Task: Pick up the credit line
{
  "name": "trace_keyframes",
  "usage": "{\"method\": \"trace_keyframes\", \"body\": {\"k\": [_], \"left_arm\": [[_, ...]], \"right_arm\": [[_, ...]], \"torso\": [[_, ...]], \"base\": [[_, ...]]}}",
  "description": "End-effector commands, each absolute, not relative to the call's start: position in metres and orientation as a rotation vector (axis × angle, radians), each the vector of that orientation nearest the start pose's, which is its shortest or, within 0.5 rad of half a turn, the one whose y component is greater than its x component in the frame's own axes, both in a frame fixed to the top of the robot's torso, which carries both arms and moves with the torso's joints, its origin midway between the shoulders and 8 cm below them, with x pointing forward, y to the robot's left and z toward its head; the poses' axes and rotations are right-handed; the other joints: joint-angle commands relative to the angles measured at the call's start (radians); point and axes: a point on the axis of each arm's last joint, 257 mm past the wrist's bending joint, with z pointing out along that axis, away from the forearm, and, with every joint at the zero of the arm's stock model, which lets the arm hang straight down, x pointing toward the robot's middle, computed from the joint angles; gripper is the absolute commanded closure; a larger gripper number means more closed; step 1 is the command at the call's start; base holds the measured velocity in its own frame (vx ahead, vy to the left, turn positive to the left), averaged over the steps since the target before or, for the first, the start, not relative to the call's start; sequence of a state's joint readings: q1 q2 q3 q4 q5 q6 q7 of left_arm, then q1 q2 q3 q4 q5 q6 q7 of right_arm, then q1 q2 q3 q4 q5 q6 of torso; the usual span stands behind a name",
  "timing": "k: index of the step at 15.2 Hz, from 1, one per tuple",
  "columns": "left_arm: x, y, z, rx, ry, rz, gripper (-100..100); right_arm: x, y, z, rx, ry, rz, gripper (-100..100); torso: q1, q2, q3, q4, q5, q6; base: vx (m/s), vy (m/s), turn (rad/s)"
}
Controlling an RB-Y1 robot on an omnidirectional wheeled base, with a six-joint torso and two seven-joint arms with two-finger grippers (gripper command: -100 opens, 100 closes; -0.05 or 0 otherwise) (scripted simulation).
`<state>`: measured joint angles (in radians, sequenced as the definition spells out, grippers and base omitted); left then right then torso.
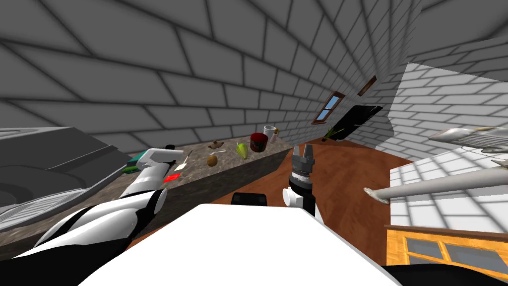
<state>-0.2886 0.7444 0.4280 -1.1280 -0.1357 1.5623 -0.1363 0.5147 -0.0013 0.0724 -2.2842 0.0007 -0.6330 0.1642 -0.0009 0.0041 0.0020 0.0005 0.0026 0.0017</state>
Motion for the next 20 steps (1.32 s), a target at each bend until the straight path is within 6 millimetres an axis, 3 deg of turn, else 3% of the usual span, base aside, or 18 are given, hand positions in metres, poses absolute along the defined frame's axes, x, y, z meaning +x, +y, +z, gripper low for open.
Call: {"method": "trace_keyframes", "body": {"k": [1,11,13,14,20], "left_arm": [[0.272,0.718,-0.262,-2.184,1.376,0.704,-100],[0.276,0.762,-0.184,-2.146,1.238,0.726,-100],[0.277,0.757,-0.195,-2.167,1.206,0.707,-100],[0.277,0.749,-0.21,-2.185,1.205,0.696,-100],[0.27,0.714,-0.273,-2.27,1.2,0.658,-100]], "right_arm": [[0.321,-0.254,0.045,0.512,0.559,1.241,0],[0.321,-0.254,0.045,0.512,0.559,1.24,0],[0.321,-0.254,0.045,0.512,0.559,1.24,0],[0.321,-0.254,0.045,0.512,0.559,1.24,0],[0.321,-0.254,0.045,0.512,0.559,1.24,0]], "torso": [[0.0,0.0,0.0,0.0,0.0,0.0],[0.0,-0.001,0.0,0.0,0.0,0.0],[0.0,-0.002,-0.001,0.0,0.0,-0.001],[0.001,-0.004,-0.002,-0.001,0.0,-0.001],[0.015,-0.019,-0.011,-0.005,0.004,-0.001]], "base": [[-0.095,-0.122,-0.129],[-0.081,-0.114,-0.088],[-0.01,-0.112,0.069],[0.081,-0.062,0.139],[0.161,0.063,0.112]]}}
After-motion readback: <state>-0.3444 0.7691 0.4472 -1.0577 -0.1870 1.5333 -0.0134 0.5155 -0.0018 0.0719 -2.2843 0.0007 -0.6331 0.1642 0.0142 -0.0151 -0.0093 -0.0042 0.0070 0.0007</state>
